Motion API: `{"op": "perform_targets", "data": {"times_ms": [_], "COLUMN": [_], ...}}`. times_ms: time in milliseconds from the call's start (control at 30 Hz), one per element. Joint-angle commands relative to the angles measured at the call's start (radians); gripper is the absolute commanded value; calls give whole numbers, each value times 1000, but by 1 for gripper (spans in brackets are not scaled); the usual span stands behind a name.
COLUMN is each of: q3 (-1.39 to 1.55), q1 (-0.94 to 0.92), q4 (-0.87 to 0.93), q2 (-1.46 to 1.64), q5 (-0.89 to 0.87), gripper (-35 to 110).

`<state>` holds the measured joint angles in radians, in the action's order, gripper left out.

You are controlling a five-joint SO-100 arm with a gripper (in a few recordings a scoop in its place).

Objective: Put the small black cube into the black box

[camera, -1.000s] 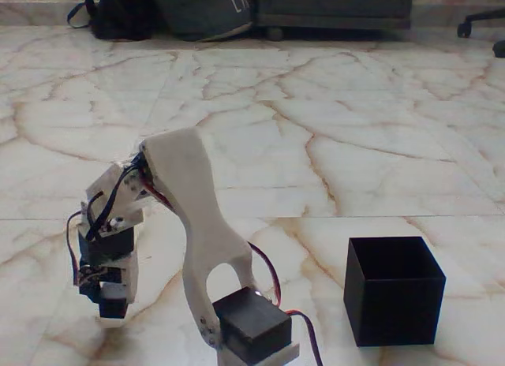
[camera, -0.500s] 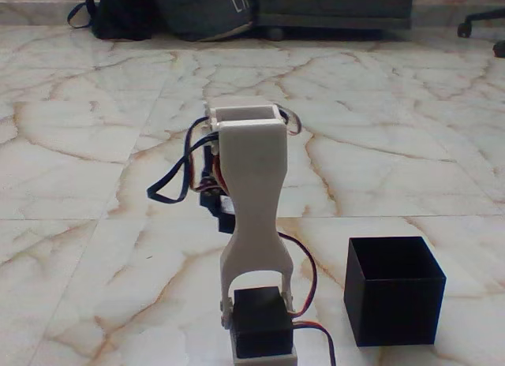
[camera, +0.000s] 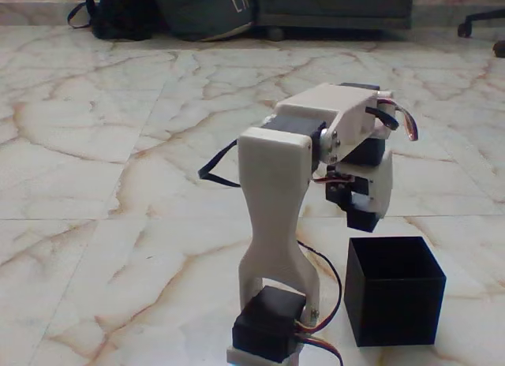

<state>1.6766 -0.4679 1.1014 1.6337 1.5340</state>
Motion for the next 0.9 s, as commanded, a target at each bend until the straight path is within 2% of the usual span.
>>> {"op": "perform_targets", "data": {"times_ms": [0, 167, 300, 400, 867], "q3": [12, 48, -40, -110, -106], "q1": [-55, -114, -127, -127, -130], "q4": [3, -124, -210, -202, -161], "q2": [46, -17, -170, -239, -229], "q5": [23, 49, 51, 35, 21], "gripper": [0, 0, 0, 0, 6]}}
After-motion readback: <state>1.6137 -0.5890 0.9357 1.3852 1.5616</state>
